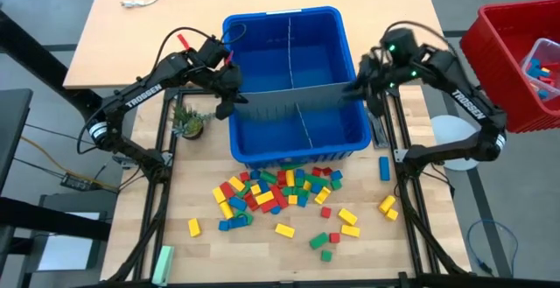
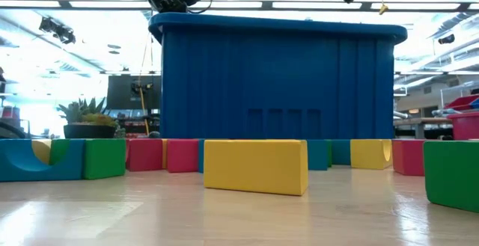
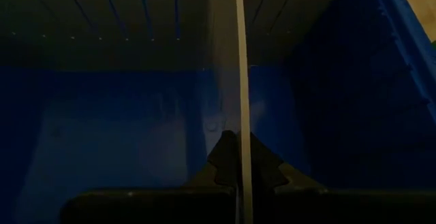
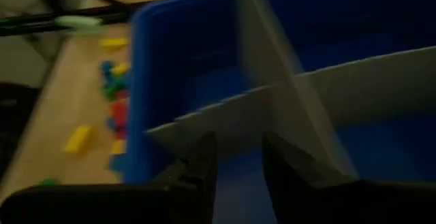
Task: Sort blocks
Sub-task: Assemble the blue bin using gray bin divider
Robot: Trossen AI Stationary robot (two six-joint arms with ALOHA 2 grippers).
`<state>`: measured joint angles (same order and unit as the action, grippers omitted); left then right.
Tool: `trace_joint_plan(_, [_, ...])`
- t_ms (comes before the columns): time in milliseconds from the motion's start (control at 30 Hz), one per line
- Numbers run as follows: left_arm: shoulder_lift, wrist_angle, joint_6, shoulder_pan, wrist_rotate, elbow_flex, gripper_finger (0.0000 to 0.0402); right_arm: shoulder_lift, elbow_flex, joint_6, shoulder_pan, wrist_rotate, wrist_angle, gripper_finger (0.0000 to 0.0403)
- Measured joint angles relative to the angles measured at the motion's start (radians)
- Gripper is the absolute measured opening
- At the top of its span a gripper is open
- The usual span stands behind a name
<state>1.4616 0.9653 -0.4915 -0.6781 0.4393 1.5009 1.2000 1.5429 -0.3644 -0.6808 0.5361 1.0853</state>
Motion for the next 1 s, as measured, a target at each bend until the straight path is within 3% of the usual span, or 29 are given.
trace_joint_plan(67, [0.000,-0.002,0.000,0.000,0.000,0.000,0.0012,0.005,-0.027,0.014,0.069,-0.020,-0.003,0.0096])
trace_joint_plan(200, [0.000,-0.003,0.002,0.000,0.000,0.000,0.0012,0.025,-0.095,0.009,0.180,-0.187,-0.068,0.0084])
trace_joint_plan(533, [0.000,-0.029,0.003,0.000,0.009,-0.001,0.0012,0.087,-0.291,-0.073,0.331,-0.491,-0.386,0.0050])
trace_joint_plan(733, [0.001,-0.034,0.004,0.000,0.019,-0.001,0.0012,0.159,-0.385,-0.055,0.353,-0.512,-0.503,0.0031])
trace_joint_plan(1000, [-0.001,-0.039,0.001,-0.003,0.017,0.000,0.0012,0.221,-0.403,-0.051,0.369,-0.489,-0.677,0.0023])
